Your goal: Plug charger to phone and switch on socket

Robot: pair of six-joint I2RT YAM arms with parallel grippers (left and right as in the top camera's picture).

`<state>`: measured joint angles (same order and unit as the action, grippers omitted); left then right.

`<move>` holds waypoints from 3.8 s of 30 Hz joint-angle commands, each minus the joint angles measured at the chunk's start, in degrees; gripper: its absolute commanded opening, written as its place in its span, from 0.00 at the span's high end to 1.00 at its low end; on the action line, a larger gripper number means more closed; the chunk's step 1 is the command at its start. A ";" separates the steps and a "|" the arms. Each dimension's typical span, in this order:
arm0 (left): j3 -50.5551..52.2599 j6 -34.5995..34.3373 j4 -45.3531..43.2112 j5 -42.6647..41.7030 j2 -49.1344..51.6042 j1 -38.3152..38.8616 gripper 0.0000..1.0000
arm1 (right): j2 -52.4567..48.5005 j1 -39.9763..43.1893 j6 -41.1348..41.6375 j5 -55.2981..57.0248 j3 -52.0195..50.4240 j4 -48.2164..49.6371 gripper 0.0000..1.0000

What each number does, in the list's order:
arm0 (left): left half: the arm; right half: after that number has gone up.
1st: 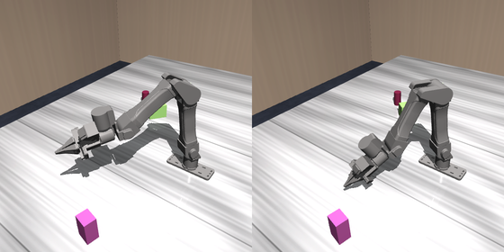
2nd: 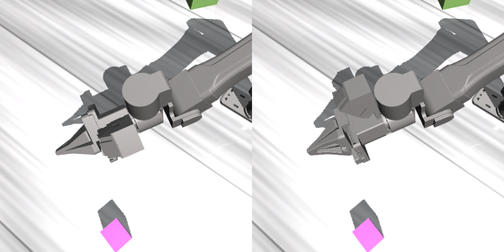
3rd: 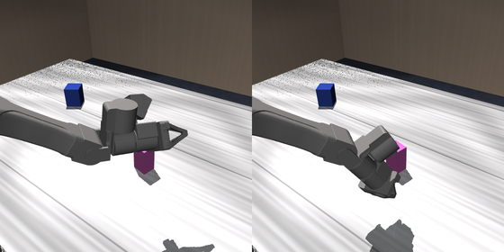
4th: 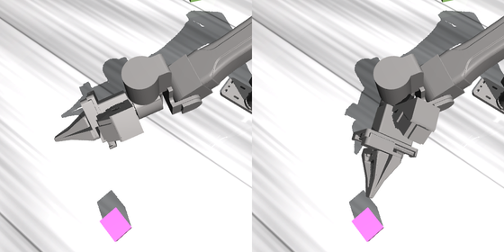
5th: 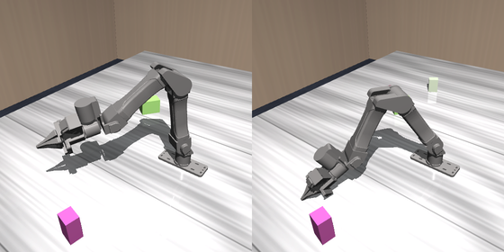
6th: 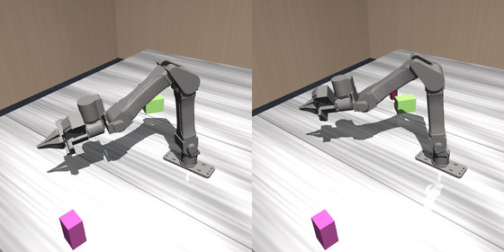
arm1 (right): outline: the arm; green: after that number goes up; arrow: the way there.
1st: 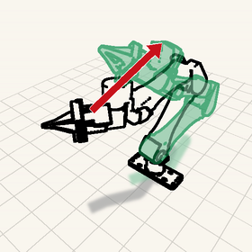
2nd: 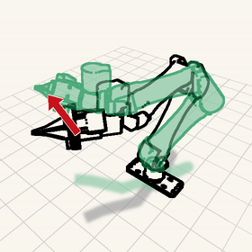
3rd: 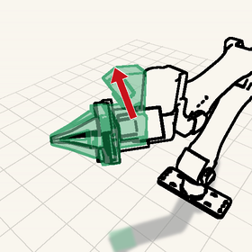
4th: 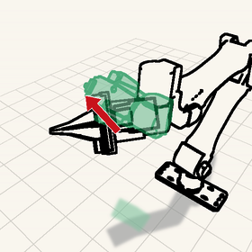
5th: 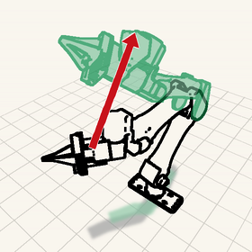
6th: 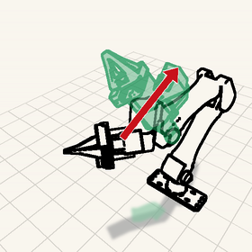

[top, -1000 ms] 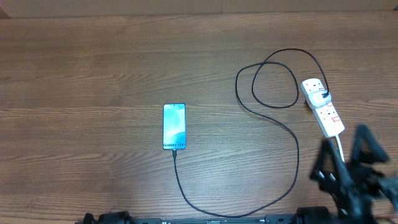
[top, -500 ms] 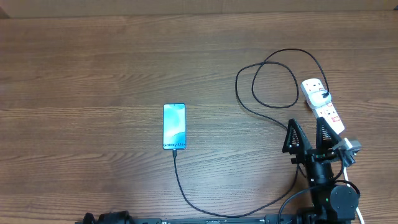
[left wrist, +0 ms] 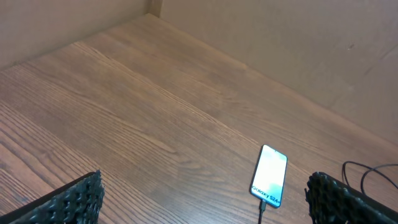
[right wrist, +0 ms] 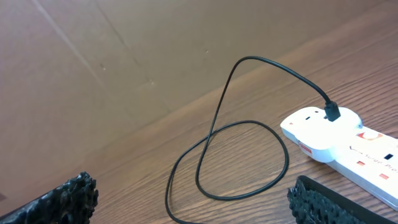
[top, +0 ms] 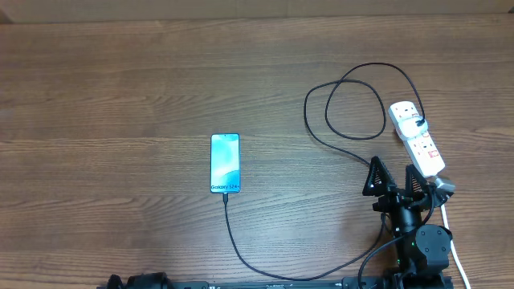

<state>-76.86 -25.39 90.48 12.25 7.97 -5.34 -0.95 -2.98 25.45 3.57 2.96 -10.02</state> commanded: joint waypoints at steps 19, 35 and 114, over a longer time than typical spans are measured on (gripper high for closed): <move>-0.11 -0.57 -0.26 0.33 -0.63 -0.37 0.00 | 0.28 0.11 -0.04 1.33 -0.13 0.24 0.00; -0.11 -0.57 -0.26 0.33 -0.63 -0.37 0.00 | 0.74 0.11 -0.04 0.85 -2.58 6.12 0.00; 11.15 -0.61 -14.47 -3.26 -7.72 -1.01 0.00 | 0.72 0.09 -16.74 -3.23 -2.51 5.38 0.00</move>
<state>-69.17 -26.04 77.91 11.14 0.47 -6.00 -0.89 -3.01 8.97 0.40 1.06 -4.75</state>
